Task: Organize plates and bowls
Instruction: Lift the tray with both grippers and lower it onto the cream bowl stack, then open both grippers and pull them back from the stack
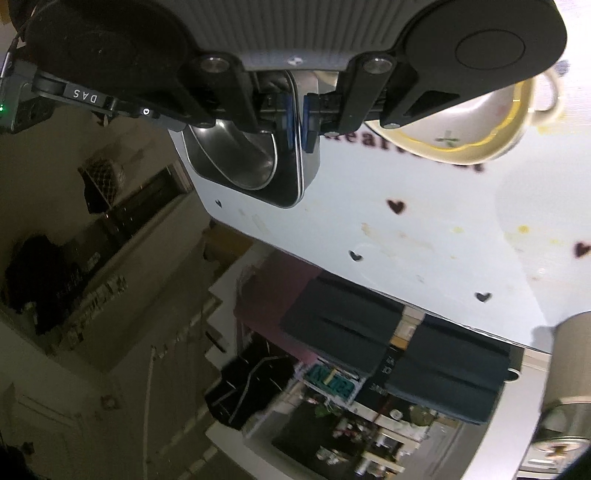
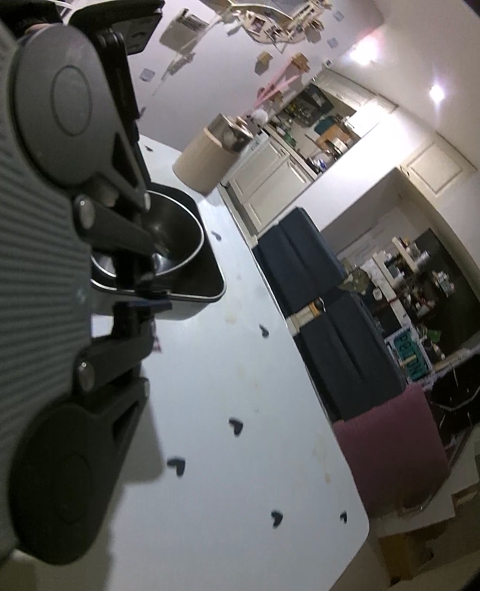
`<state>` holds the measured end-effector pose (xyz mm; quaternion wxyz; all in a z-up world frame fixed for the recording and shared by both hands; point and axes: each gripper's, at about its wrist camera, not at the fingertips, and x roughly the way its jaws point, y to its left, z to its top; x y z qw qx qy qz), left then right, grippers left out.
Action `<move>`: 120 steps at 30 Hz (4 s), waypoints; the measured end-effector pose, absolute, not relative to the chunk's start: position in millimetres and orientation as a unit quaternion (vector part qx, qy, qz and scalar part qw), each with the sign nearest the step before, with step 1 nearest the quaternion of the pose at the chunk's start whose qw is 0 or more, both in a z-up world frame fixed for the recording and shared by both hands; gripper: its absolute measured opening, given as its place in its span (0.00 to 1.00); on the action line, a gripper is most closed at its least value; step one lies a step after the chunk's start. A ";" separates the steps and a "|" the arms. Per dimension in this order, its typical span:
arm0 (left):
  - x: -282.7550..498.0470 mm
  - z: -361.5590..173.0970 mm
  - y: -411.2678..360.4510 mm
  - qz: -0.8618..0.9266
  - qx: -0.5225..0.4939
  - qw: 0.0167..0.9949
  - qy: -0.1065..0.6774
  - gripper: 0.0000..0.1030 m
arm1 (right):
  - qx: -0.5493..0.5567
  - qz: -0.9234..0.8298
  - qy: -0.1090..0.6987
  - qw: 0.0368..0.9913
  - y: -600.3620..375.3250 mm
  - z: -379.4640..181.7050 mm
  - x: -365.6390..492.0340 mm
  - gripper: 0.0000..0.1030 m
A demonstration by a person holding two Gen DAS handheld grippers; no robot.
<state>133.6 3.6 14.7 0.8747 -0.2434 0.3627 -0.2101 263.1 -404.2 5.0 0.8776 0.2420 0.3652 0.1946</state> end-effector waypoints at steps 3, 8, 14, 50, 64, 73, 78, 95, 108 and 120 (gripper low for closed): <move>125.5 17.0 20.8 -0.200 -0.250 0.878 0.356 0.04 | 0.241 0.205 0.365 0.876 -392.0 7.1 264.2 0.05; 116.6 19.8 42.5 -0.185 -0.258 0.881 0.349 0.04 | 0.236 0.218 0.367 0.873 -375.7 11.3 263.4 0.05; 109.4 17.0 65.0 -0.168 -0.265 0.883 0.349 0.04 | 0.234 0.232 0.374 0.867 -358.0 10.9 265.8 0.05; 124.4 -24.6 87.6 -0.112 -0.231 0.862 0.437 0.04 | 0.195 0.192 0.478 0.834 -320.1 -21.0 268.6 0.06; 127.1 -31.3 85.3 -0.107 -0.222 0.859 0.449 0.04 | 0.184 0.188 0.490 0.832 -312.6 -24.1 273.8 0.06; 128.6 -36.1 84.8 -0.105 -0.214 0.859 0.453 0.04 | 0.179 0.186 0.496 0.829 -307.5 -26.8 276.5 0.06; 128.2 -36.0 85.3 -0.104 -0.215 0.859 0.454 0.04 | 0.180 0.187 0.496 0.829 -307.7 -27.6 276.7 0.07; 108.4 -14.4 93.4 -0.080 -0.200 0.871 0.442 0.23 | 0.152 0.174 0.467 0.853 -312.6 -14.8 264.2 0.19; 70.7 35.5 85.3 -0.089 -0.150 0.903 0.393 0.76 | 0.130 0.160 0.383 0.900 -320.0 20.7 226.6 0.55; 13.8 82.3 87.3 -0.105 -0.135 0.939 0.299 1.00 | 0.120 0.125 0.294 0.940 -327.2 57.6 172.2 0.80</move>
